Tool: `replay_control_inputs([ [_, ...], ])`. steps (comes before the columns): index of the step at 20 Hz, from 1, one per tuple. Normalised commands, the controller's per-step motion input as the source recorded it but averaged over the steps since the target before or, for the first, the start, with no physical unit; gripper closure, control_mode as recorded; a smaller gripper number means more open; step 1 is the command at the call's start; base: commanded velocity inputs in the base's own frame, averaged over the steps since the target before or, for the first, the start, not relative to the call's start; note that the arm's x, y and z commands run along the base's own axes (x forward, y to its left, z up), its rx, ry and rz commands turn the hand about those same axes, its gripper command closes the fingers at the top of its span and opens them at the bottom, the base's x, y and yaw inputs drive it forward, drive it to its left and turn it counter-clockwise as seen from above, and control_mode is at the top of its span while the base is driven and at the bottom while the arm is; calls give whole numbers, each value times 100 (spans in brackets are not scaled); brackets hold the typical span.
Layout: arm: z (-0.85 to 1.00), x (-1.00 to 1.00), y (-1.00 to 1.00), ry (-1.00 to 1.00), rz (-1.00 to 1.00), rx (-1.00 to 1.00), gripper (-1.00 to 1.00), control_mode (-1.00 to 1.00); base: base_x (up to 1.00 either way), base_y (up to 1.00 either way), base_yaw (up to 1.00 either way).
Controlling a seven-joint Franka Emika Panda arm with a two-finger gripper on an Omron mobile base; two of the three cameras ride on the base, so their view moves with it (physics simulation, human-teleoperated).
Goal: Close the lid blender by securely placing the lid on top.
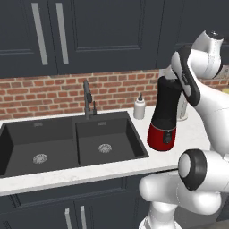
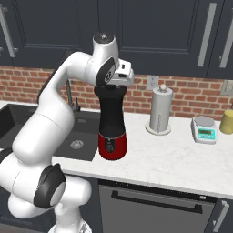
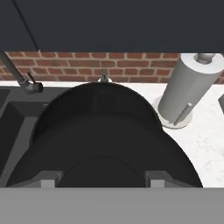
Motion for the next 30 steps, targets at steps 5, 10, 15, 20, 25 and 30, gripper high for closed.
replay_control_inputs([
  [5,-11,24,5,0,0,0,100,-100,0,0,0],
  [10,-9,25,5,0,0,0,100,-100,0,0,0],
  [15,-12,19,9,0,0,0,100,-100,0,0,0],
  [20,-12,15,7,0,0,0,100,-100,0,0,0],
  [25,-13,15,4,0,0,0,100,-100,0,0,0],
  [30,-12,13,7,0,0,0,100,-100,0,0,0],
])
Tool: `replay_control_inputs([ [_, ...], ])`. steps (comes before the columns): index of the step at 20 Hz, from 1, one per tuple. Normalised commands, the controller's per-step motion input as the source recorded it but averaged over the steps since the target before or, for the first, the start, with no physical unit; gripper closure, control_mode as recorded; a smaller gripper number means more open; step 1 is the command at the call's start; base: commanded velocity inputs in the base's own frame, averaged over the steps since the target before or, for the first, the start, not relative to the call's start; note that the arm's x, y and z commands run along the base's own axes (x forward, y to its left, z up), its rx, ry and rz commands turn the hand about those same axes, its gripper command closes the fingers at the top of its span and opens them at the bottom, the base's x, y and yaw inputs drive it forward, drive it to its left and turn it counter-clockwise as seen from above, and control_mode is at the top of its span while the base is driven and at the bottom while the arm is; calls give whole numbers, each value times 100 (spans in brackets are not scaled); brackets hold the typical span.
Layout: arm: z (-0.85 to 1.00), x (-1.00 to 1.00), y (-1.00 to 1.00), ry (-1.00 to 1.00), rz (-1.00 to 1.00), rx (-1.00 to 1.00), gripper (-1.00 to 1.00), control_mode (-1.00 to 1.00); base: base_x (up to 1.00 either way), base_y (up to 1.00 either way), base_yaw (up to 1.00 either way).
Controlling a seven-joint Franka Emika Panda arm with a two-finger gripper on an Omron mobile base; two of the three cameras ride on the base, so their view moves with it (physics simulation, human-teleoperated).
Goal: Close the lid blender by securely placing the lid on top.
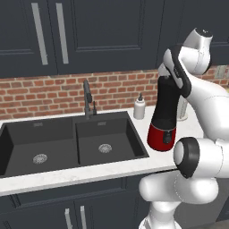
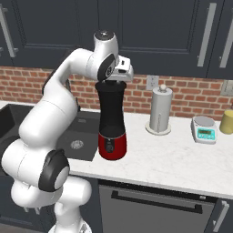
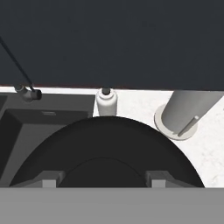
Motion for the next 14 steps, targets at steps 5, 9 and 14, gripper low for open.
replay_control_inputs([
  [5,-12,12,8,0,0,0,100,-100,0,0,0],
  [9,-11,11,0,-1,0,0,100,-100,0,0,0],
  [14,-10,14,0,-1,0,0,100,-100,0,0,0],
])
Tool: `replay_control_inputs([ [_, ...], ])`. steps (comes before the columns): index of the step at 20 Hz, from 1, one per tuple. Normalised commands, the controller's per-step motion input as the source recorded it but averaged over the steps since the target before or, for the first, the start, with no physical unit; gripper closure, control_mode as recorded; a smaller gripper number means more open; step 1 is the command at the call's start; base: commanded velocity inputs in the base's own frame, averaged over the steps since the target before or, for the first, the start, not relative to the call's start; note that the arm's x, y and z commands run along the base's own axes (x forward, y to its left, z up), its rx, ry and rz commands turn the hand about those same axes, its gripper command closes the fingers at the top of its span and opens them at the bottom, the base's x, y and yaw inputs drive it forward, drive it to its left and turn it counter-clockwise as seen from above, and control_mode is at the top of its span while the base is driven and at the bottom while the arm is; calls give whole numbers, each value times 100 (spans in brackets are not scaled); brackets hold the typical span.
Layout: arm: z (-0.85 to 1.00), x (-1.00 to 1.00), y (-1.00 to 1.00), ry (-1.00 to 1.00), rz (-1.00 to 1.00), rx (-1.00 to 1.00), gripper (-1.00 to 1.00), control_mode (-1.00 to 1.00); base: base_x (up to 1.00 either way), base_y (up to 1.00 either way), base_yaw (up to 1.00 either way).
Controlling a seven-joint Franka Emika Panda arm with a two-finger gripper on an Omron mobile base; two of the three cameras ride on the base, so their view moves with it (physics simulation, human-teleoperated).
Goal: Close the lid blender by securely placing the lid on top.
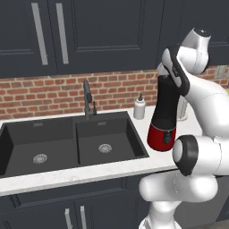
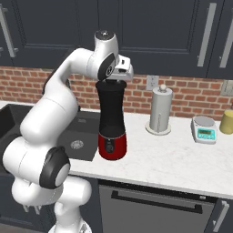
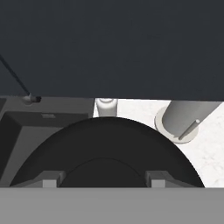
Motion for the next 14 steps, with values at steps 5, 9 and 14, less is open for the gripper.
replay_control_inputs([
  [5,-11,14,0,-1,0,0,100,-100,0,0,0],
  [9,-11,15,0,-1,0,0,100,-100,0,0,0],
  [14,-10,5,0,-1,0,0,100,-100,0,0,0],
])
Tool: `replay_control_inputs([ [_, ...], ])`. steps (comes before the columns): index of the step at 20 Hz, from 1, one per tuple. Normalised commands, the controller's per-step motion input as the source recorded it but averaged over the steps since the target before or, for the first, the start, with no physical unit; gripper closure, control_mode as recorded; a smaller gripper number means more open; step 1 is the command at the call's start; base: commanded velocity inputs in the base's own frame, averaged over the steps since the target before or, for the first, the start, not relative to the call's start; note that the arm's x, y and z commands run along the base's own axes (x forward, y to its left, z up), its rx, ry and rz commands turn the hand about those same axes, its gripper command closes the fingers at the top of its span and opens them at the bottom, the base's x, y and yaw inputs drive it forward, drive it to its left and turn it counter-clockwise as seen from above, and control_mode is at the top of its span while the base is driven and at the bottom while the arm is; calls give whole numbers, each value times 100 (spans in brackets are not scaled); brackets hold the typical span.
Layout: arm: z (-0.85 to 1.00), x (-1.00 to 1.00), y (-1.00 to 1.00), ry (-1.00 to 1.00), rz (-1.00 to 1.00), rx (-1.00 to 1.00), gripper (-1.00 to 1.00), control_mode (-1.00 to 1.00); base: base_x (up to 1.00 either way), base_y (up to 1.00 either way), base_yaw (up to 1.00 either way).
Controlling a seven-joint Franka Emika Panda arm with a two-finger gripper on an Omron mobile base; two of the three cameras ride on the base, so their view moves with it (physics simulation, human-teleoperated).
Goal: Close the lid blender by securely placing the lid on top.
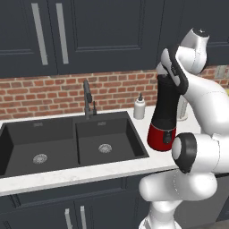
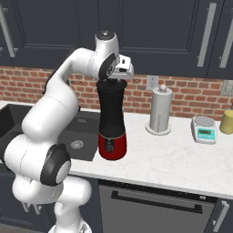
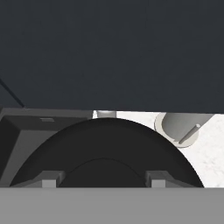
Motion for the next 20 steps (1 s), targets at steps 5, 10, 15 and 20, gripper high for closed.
replay_control_inputs([
  [5,-8,0,0,-1,0,0,-100,-100,0,0,0],
  [10,-2,0,0,-2,0,0,-100,-100,0,0,0],
  [15,0,0,-1,0,0,0,-100,-100,0,0,0],
  [20,7,-1,-8,0,0,0,-100,-100,0,0,0],
])
